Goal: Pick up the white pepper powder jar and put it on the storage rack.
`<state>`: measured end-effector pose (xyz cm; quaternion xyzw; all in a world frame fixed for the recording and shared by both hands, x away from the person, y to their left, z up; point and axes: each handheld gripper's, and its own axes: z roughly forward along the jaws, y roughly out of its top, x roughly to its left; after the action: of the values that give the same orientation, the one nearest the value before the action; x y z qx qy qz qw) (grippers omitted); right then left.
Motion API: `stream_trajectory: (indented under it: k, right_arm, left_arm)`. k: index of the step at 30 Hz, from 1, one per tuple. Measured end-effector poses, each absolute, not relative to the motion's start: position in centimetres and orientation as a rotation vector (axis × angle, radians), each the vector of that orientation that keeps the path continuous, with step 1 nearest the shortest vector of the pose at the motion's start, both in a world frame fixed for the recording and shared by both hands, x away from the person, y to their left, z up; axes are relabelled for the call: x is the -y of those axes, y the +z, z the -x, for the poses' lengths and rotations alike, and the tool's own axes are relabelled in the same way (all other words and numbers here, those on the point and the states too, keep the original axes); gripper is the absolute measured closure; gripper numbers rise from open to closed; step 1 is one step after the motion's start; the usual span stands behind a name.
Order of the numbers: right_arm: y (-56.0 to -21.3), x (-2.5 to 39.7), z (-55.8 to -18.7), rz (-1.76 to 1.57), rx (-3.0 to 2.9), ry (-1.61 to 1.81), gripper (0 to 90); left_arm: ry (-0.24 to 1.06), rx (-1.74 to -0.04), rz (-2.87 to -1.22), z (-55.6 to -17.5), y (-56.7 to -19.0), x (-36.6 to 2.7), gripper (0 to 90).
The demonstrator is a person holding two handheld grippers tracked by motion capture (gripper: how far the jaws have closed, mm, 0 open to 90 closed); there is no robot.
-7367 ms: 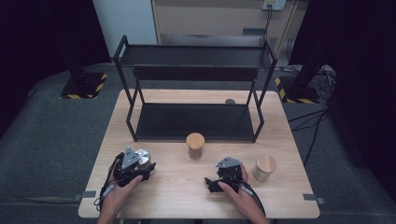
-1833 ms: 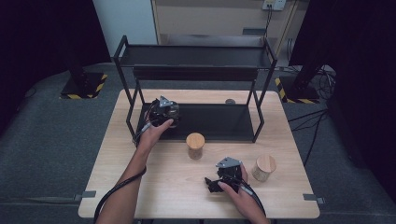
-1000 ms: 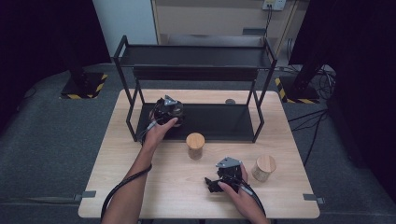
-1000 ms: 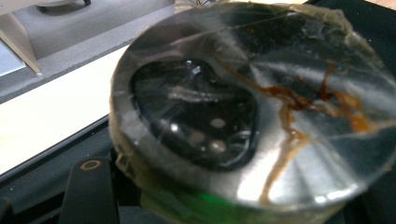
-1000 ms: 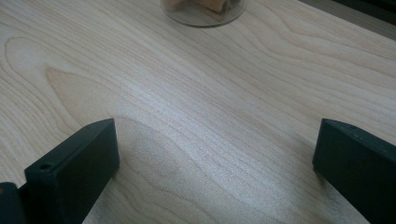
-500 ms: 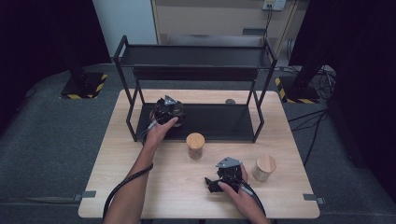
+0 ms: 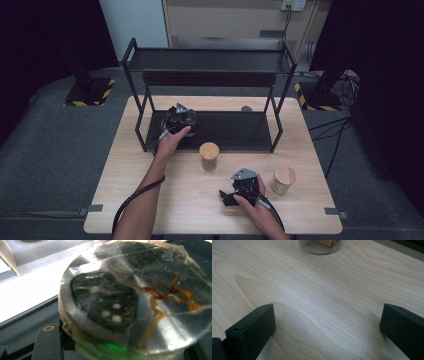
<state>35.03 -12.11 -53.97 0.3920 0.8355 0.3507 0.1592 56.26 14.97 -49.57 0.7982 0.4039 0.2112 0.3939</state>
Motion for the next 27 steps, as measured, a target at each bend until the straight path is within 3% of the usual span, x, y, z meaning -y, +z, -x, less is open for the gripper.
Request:
stream_trajectory:
  k: [20, 27]
  right_arm:
    - [-53.97, 12.11, -35.03, -1.120, -2.389, 1.003, 0.4]
    - [-53.97, 12.11, -35.03, -1.120, -2.388, 1.003, 0.4]
  left_arm:
    - [0.521, -1.033, -2.009, -56.44, -50.07, -14.93, 29.2]
    - [0.517, -1.061, -2.007, -56.20, -50.46, -15.32, 18.0]
